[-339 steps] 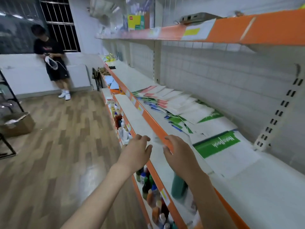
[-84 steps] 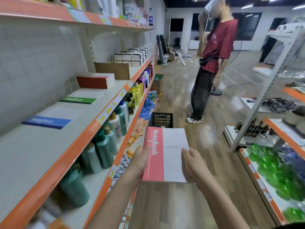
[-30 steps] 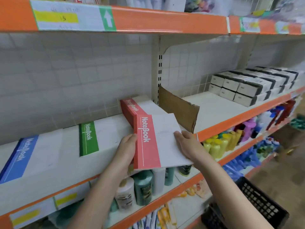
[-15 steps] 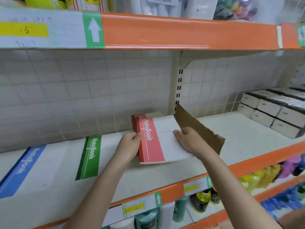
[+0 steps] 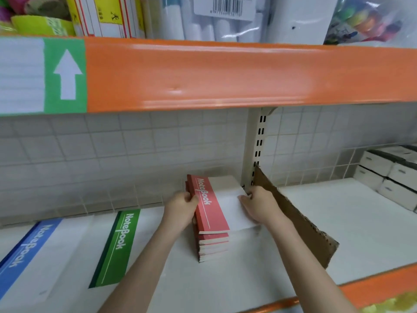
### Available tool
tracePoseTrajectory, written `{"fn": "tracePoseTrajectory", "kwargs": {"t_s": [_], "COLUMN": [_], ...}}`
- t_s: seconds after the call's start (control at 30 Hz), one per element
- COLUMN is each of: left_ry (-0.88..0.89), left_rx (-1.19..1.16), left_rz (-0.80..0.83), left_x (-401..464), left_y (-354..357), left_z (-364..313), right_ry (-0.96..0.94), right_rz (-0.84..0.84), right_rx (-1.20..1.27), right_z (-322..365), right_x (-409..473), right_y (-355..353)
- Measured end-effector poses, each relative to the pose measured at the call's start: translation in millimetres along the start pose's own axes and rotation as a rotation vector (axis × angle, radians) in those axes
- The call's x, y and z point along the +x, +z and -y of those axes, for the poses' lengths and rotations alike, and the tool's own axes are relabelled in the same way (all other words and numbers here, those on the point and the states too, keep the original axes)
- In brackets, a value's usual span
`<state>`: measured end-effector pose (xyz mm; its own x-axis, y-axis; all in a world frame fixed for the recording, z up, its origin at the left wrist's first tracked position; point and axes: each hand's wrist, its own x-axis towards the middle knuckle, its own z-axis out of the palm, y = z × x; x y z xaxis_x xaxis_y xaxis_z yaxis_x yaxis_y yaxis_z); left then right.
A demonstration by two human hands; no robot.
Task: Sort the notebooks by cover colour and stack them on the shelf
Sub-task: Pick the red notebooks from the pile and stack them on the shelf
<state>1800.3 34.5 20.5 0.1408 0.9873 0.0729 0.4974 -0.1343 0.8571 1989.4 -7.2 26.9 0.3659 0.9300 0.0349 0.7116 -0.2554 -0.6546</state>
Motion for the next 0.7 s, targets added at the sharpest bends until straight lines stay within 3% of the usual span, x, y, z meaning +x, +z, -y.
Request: {"fn": "tracePoseTrajectory", "kwargs": {"t_s": [0.3, 0.7], "left_ry": [0.122, 0.173], "left_rx": [0.264, 0.270], "left_rz": [-0.141, -0.127], "left_x": [2, 4], "left_y": [7, 13], "left_z": [18, 20], "right_ry": [-0.115, -0.100], "right_rz": [-0.116, -0.184], "right_rx": [-0.103, -0.251], "right_z": [-5, -6], "right_x": [4, -4], "right_y": [16, 27]}}
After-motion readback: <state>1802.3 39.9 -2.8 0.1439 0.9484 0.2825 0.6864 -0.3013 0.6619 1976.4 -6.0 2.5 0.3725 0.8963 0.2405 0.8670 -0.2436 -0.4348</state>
